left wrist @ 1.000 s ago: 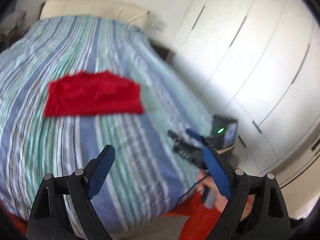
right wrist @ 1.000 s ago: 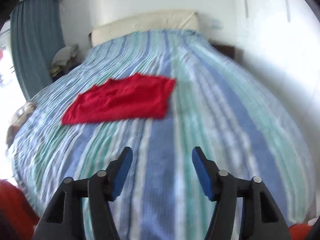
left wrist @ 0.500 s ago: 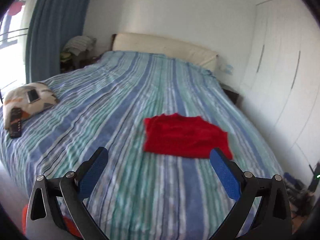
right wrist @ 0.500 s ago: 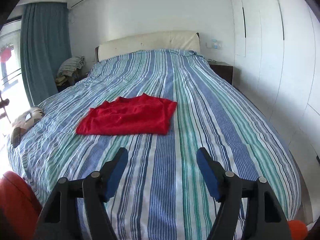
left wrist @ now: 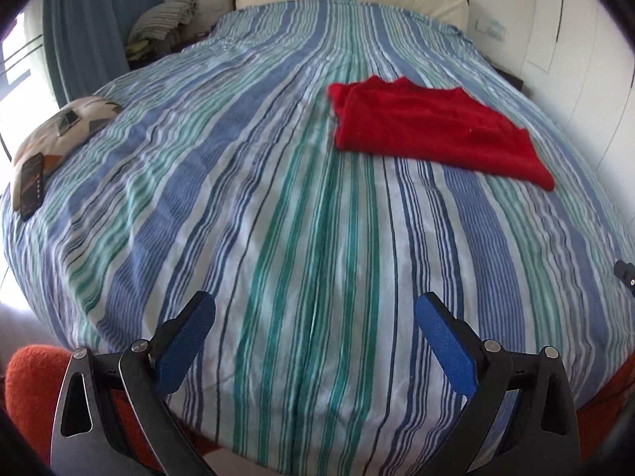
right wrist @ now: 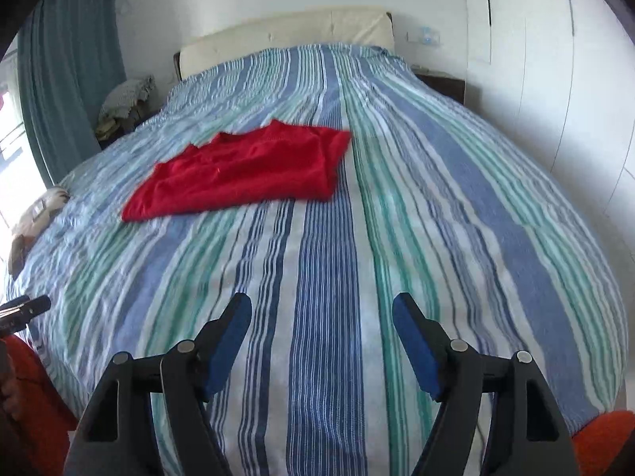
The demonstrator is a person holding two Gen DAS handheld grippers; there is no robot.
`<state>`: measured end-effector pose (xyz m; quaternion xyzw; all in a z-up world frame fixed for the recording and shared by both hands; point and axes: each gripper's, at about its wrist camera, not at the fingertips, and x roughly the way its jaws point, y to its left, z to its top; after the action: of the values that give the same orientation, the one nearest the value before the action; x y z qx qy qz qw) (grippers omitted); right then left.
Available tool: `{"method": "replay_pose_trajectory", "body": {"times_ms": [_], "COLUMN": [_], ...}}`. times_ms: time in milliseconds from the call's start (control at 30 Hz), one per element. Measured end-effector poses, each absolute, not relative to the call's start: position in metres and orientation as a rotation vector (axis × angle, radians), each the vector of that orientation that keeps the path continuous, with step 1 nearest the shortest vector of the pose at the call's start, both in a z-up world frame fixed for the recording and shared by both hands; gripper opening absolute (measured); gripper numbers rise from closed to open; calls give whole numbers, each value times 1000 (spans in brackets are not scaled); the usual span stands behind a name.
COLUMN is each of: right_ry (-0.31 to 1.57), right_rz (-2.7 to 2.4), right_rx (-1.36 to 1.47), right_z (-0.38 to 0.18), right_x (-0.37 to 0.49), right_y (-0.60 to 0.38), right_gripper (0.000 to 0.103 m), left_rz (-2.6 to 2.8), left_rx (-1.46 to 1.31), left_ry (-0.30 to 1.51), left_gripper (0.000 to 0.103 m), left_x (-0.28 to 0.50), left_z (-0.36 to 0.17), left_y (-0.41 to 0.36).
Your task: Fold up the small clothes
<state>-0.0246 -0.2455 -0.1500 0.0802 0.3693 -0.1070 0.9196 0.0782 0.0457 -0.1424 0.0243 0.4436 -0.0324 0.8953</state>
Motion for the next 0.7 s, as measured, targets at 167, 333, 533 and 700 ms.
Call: {"method": "replay_pose_trajectory", "body": {"times_ms": [167, 333, 533, 700], "right_ry": [871, 908, 906, 904], "right_rz": [-237, -266, -250, -243], "right_rx": [186, 137, 161, 123], "right_z": [-190, -216, -223, -227], "right_x": [13, 26, 25, 25], "right_y": [-239, -231, -235, -229], "right_gripper": [73, 77, 86, 90], "left_rz": [-54, -53, -63, -78], "left_rx": [163, 153, 145, 130], "left_ry": [996, 951, 961, 973], "left_gripper": [101, 103, 102, 102], "left_x": [124, 117, 114, 115], "left_z": [-187, -208, -209, -211], "left_y": [17, 18, 20, 22]}}
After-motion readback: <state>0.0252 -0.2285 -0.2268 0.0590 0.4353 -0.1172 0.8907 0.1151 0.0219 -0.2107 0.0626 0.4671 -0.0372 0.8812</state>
